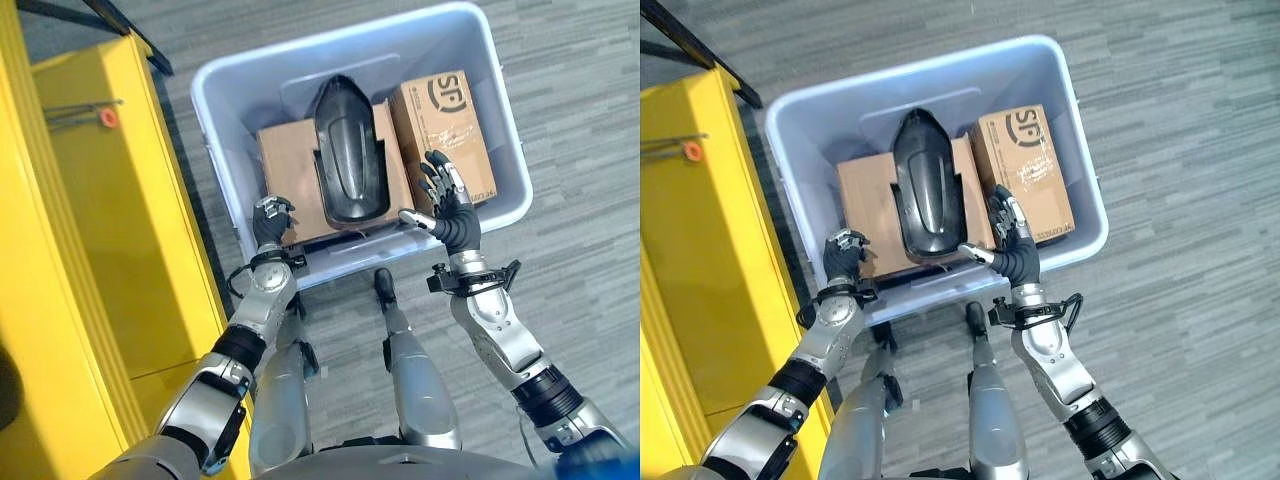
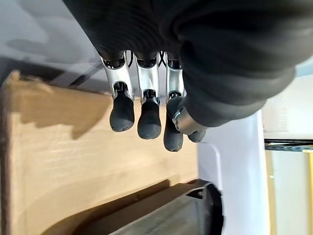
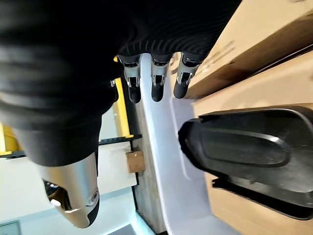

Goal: Move parts from the plastic box to the shelf.

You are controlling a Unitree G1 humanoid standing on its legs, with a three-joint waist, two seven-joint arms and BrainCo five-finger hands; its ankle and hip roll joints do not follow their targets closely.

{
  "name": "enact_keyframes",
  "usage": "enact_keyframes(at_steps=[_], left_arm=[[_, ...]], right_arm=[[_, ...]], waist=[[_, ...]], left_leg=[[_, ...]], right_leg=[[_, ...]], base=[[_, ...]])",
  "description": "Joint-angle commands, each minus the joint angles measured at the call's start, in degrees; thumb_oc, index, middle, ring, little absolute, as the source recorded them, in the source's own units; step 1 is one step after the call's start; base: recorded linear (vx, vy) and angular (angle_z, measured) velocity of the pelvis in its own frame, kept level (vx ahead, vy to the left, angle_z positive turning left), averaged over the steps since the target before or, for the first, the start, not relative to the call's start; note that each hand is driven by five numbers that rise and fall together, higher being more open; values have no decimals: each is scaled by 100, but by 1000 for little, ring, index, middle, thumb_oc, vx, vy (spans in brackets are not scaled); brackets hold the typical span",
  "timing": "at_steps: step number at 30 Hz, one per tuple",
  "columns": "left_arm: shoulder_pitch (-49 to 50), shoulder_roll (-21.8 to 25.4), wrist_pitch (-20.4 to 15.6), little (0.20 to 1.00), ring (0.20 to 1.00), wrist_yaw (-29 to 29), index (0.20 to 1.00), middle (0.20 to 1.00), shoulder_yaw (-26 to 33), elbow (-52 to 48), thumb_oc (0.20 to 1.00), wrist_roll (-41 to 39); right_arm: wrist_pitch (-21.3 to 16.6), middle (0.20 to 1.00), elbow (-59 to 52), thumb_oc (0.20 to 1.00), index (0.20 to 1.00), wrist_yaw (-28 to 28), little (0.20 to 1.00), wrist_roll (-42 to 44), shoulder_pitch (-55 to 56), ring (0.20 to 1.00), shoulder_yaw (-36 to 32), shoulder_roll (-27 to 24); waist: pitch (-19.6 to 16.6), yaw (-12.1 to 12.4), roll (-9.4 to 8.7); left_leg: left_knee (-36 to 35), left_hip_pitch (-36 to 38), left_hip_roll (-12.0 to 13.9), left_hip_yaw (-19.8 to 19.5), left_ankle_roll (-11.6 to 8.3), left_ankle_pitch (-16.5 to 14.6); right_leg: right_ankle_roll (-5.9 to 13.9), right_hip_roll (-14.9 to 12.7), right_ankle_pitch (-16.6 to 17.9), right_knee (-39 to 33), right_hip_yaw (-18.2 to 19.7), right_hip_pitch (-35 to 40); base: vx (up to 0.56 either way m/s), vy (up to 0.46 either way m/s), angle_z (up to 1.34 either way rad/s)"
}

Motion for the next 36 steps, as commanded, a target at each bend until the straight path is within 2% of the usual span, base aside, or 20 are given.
enact_keyframes(at_steps=[1, 10, 17, 27, 36], left_arm=[[-143, 2, -493, 1000, 1000, -395, 1000, 1000, 254, -239, 1000, -65], [543, 178, -637, 1000, 1000, -692, 1000, 1000, 479, -1264, 1000, -24], [620, 230, -590, 1000, 1000, -888, 1000, 1000, 264, -1661, 1000, 188], [99, -2, -523, 1000, 1000, -768, 1000, 1000, -104, -1161, 1000, 62], [-387, -270, -518, 1000, 1000, -374, 1000, 1000, -25, -340, 1000, -397]], right_arm=[[-194, 1000, -76, 1000, 1000, 145, 1000, 133, 101, 1000, -256, -64], [-228, 1000, -103, 1000, 1000, 347, 1000, 177, 356, 1000, -456, -203], [-225, 1000, -105, 1000, 1000, 468, 1000, 251, 453, 1000, -468, -225], [-173, 1000, -102, 1000, 1000, 434, 1000, 392, 462, 1000, -295, -241], [-151, 1000, -139, 1000, 1000, 224, 1000, 450, 413, 1000, -121, -300]], waist=[[-136, 54, -190], [-341, 160, -21], [-505, 141, 75], [-589, -35, 92], [-546, -204, 127]], left_leg=[[58, 850, 596, -247, -776, -369], [23, 983, 557, -326, -782, -376], [23, 1060, 552, -308, -771, -400], [23, 1116, 611, -108, -780, -393], [23, 1178, 685, 58, -825, -379]], right_leg=[[348, -348, 626, 316, -195, -223], [357, -409, 613, 235, -308, -1], [370, -412, 659, 137, -305, 83], [378, -330, 707, 140, -74, -48], [375, -262, 718, 187, 53, -160]], base=[[0, 0, 0], [11, 1, 5], [2, 0, 6], [-1, -1, -8], [8, 1, -11]])
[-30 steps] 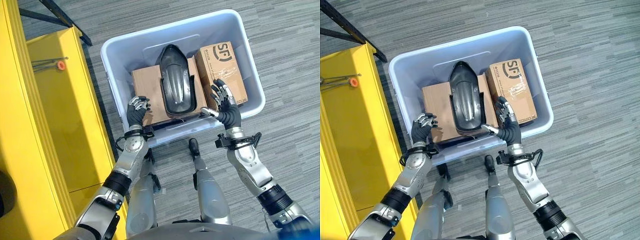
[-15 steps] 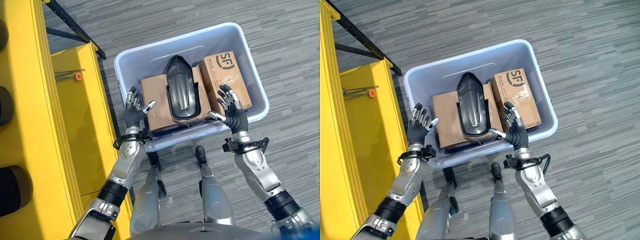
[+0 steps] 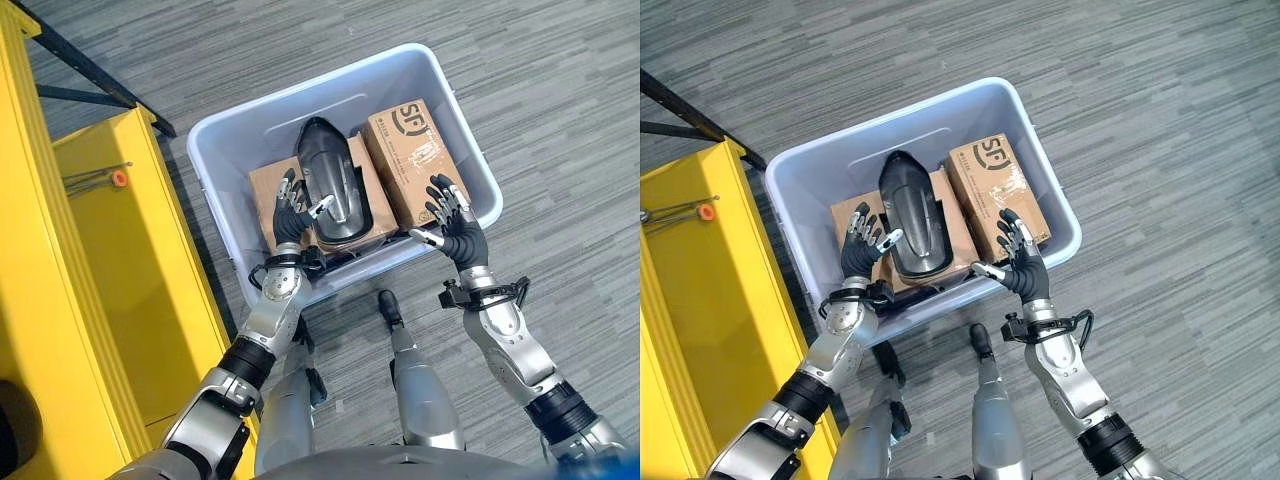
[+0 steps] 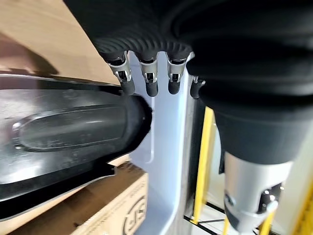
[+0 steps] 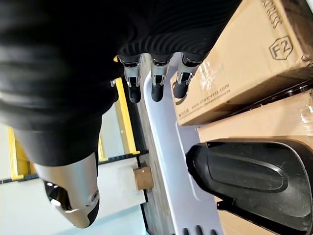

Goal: Move parts from the plastic box to the shelf.

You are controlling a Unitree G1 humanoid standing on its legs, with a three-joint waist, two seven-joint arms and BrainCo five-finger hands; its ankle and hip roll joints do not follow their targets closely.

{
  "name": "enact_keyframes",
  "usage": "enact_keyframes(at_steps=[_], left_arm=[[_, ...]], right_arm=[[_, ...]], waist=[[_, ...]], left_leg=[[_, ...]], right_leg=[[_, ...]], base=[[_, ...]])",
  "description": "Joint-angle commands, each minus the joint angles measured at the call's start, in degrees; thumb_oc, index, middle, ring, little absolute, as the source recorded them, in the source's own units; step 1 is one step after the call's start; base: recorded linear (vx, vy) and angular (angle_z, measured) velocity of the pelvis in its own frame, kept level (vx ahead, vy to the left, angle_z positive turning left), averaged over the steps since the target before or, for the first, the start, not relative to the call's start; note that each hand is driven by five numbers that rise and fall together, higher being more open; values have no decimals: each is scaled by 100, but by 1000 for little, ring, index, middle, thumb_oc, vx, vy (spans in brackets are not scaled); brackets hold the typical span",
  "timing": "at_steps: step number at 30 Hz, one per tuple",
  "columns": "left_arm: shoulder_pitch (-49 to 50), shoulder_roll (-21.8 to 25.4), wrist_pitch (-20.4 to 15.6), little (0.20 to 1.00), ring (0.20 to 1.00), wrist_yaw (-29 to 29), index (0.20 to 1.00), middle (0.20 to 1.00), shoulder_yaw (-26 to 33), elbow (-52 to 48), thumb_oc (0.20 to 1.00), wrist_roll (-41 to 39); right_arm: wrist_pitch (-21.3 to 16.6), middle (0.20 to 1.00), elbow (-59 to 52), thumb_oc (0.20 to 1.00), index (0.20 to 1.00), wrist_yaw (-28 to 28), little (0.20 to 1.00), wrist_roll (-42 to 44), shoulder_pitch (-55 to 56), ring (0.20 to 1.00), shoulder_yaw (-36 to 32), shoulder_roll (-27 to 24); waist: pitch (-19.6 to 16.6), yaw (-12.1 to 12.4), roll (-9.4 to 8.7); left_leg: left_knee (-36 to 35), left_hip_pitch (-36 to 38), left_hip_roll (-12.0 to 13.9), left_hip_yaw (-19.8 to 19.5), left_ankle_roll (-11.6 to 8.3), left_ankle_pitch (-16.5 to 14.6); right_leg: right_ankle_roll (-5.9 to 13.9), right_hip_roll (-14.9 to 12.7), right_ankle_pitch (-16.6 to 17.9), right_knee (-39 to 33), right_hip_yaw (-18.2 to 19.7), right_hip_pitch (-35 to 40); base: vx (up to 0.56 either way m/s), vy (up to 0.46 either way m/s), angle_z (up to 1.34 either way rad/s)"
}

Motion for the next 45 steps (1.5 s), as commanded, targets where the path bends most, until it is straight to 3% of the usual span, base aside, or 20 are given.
enact_keyframes(at_steps=[1, 14, 45], left_arm=[[-449, -39, -220, 1000, 1000, 210, 1000, 1000, 225, 297, 1000, -175], [-679, -106, -568, 1000, 1000, 1304, 1000, 1000, 1248, 683, 1000, -457], [-1094, -357, -343, 1000, 1000, 1498, 1000, 1000, 729, 1261, 1000, -288]], right_arm=[[-200, 1000, -213, 1000, 1000, -88, 1000, 64, -43, 1000, -20, -96], [-248, 1000, -296, 1000, 1000, -345, 1000, -6, 5, 1000, -21, -227], [-374, 1000, -282, 1000, 1000, -623, 1000, -43, -86, 1000, 141, -257]], waist=[[-164, 236, -86], [68, 69, -120], [276, -87, -158]], left_leg=[[34, 896, 653, -89, -771, -336], [34, 890, 770, 100, -863, -240], [34, 738, 797, 225, -890, -249]], right_leg=[[413, -280, 628, 342, -107, -403], [370, -93, 628, 437, 72, -676], [354, 50, 692, 463, 198, -996]], base=[[2, -4, -6], [5, -6, -11], [1, -2, -2]])
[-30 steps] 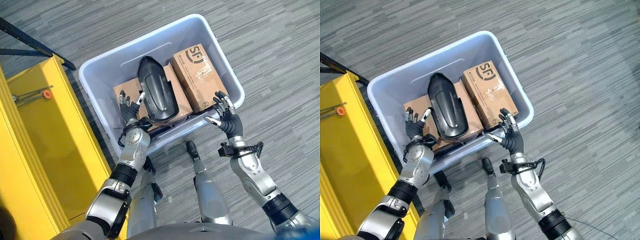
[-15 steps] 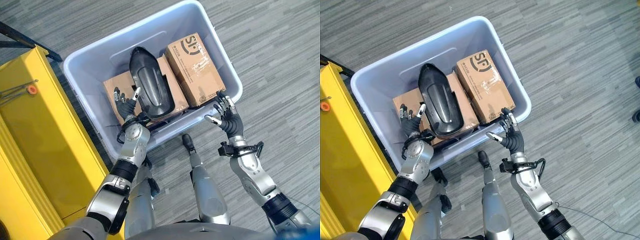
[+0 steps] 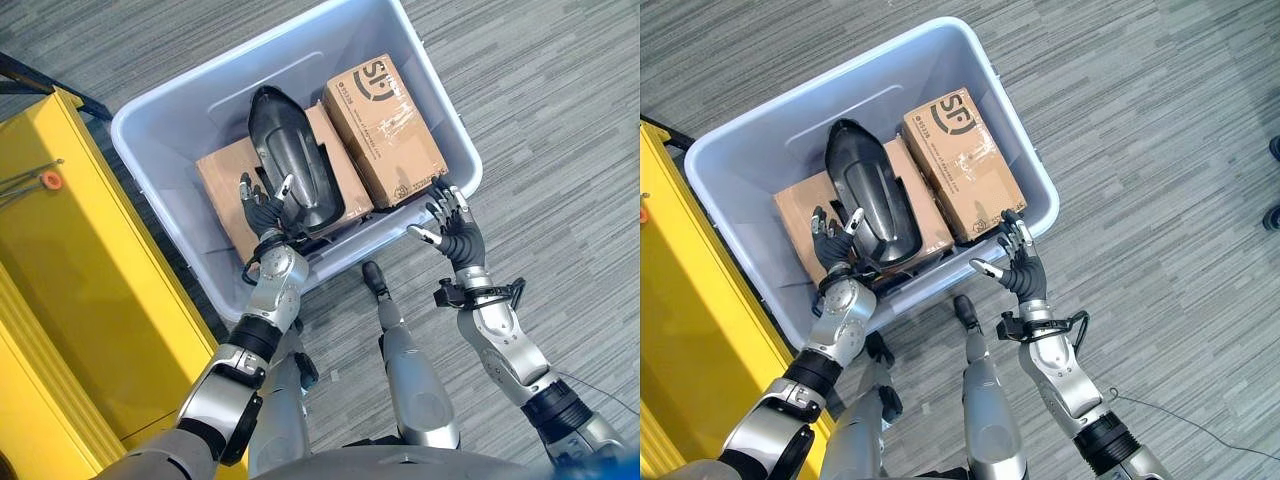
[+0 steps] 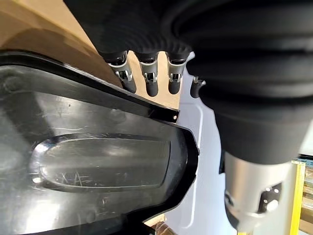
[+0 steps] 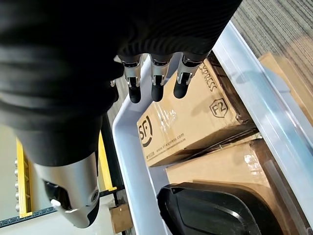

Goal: Move parts from the plastic box to the shelf.

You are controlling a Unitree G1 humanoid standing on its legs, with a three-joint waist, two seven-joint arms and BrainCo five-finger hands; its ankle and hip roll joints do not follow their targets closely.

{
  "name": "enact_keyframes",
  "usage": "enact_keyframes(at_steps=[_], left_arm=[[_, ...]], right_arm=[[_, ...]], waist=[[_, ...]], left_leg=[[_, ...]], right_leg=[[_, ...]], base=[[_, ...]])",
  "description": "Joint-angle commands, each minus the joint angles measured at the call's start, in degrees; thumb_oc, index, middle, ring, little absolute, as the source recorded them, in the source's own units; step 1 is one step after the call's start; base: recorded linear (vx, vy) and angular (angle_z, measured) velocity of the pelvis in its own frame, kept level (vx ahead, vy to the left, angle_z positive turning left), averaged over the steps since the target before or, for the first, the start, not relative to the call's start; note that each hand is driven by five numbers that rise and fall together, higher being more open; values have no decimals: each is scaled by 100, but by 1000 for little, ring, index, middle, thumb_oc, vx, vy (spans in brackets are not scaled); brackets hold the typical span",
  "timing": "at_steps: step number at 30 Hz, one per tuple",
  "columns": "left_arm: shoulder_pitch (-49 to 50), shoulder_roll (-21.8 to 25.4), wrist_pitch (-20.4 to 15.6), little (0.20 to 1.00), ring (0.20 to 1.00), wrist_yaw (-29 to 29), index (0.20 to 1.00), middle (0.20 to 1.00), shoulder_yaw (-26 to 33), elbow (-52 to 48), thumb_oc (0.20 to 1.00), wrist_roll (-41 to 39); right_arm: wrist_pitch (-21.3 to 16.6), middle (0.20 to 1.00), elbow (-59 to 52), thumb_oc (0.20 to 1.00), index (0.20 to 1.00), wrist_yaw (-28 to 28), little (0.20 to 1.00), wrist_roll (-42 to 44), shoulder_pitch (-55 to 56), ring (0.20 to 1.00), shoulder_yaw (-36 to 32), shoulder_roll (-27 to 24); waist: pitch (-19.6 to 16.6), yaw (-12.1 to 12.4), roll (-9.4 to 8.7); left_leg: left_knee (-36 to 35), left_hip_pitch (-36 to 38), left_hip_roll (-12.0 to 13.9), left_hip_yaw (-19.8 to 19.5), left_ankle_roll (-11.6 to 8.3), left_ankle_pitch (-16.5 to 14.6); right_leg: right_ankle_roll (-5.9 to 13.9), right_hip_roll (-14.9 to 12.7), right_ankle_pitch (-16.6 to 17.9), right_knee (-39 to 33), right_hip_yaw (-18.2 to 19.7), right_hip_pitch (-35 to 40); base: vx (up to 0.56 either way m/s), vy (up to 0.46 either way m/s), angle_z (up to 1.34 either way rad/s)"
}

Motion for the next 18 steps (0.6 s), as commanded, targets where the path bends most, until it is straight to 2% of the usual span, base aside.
enact_keyframes(at_steps=[1, 18], left_arm=[[-441, -25, -91, 1000, 1000, 18, 1000, 1000, 190, 431, 1000, 146], [-526, 6, -41, 1000, 1000, 269, 1000, 1000, 429, 794, 1000, 127]], right_arm=[[-366, 1000, -286, 1000, 1000, -84, 1000, -29, -32, 1000, -115, -230], [-409, 1000, -358, 1000, 1000, -106, 1000, -18, 22, 1000, -72, -310]], waist=[[-73, 112, 4], [6, 126, -14]], left_leg=[[34, 1034, 712, -223, -835, -183], [34, 925, 687, -253, -828, -208]], right_leg=[[328, -46, 622, 431, -296, -379], [310, -29, 596, 446, -324, -518]], base=[[2, -17, -4], [0, 0, 0]])
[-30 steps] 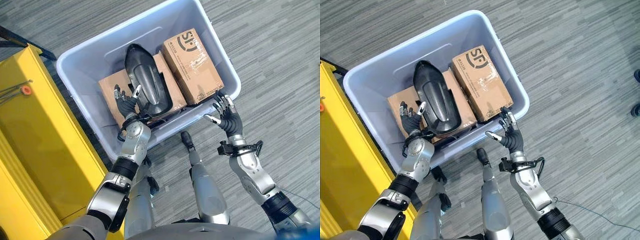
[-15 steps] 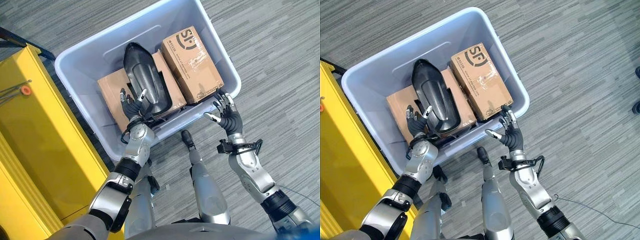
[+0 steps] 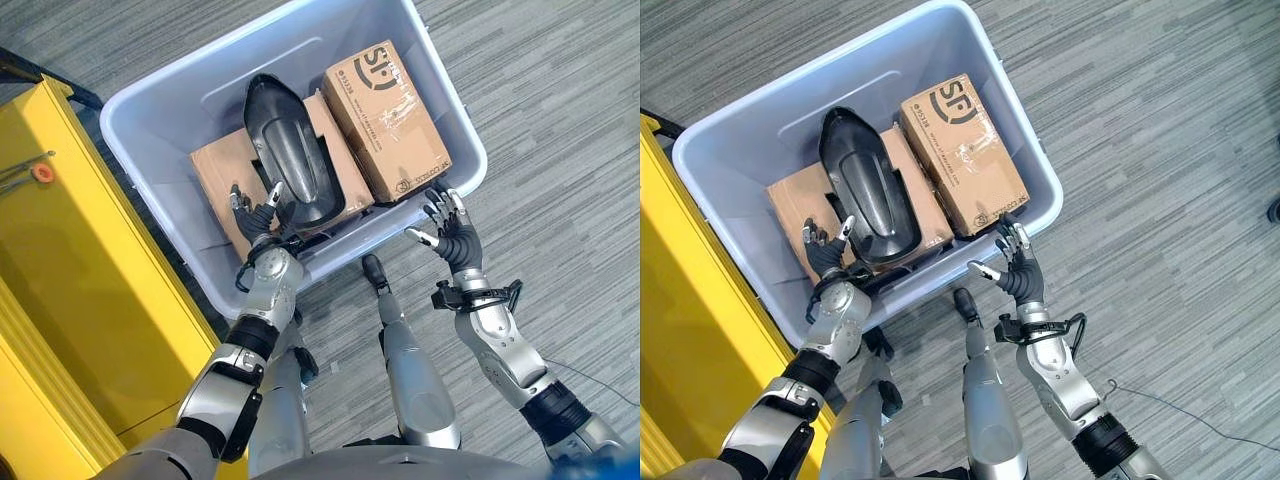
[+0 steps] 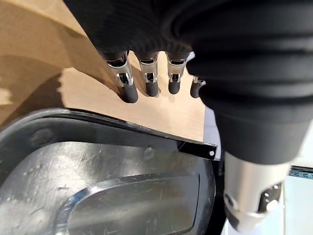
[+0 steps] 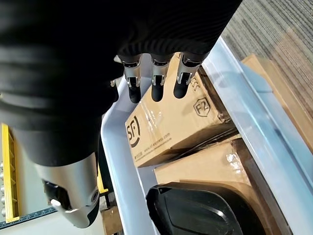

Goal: Move parts from the plastic box to the shelf.

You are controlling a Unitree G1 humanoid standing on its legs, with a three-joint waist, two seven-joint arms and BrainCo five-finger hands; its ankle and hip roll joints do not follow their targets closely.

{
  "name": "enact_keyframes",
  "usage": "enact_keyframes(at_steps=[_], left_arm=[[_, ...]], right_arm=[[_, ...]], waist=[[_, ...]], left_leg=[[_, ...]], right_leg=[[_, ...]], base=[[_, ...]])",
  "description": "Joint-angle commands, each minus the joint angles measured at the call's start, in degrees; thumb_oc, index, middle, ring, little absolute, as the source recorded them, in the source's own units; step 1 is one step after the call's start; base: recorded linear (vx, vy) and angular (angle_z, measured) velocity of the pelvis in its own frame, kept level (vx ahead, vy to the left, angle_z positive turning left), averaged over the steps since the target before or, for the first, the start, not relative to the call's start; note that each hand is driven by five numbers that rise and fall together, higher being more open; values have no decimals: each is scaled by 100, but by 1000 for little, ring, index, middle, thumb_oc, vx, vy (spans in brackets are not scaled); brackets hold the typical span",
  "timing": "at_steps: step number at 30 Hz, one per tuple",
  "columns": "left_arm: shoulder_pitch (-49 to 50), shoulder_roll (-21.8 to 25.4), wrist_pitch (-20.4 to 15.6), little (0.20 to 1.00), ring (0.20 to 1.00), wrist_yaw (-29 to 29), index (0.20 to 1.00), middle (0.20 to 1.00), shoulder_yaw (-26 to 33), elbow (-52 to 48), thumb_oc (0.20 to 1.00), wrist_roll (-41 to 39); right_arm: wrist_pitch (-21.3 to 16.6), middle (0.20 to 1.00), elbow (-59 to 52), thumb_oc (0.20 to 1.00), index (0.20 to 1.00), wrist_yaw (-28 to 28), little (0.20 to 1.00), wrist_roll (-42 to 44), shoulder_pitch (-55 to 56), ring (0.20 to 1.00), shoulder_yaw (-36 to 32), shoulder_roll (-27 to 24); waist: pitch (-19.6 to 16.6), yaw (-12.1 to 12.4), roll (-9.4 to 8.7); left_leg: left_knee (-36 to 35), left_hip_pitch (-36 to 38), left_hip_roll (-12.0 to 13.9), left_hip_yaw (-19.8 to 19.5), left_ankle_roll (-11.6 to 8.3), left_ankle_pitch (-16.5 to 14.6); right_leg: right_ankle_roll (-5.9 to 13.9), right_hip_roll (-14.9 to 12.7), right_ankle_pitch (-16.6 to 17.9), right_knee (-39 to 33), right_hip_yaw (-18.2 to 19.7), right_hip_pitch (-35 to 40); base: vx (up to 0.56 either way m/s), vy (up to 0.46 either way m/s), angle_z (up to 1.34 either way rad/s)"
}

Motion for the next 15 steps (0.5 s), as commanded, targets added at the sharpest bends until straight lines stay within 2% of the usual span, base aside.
enact_keyframes(at_steps=[1, 15], left_arm=[[-492, -7, -129, 1000, 1000, 47, 1000, 1000, 183, 506, 1000, 118], [-629, -50, -83, 1000, 1000, 8, 1000, 1000, -41, 429, 1000, 218]], right_arm=[[-359, 1000, -363, 1000, 1000, -21, 1000, -17, 13, 1000, -189, -310], [-375, 1000, -369, 1000, 1000, -60, 1000, -41, -3, 1000, -158, -331]], waist=[[-13, 101, -19], [-4, 59, 8]], left_leg=[[34, 1122, 684, -243, -830, -215], [34, 1070, 706, -199, -842, -233]], right_leg=[[303, -27, 560, 460, -321, -324], [283, 23, 550, 492, -275, -470]], base=[[0, 0, 0], [0, 1, 0]])
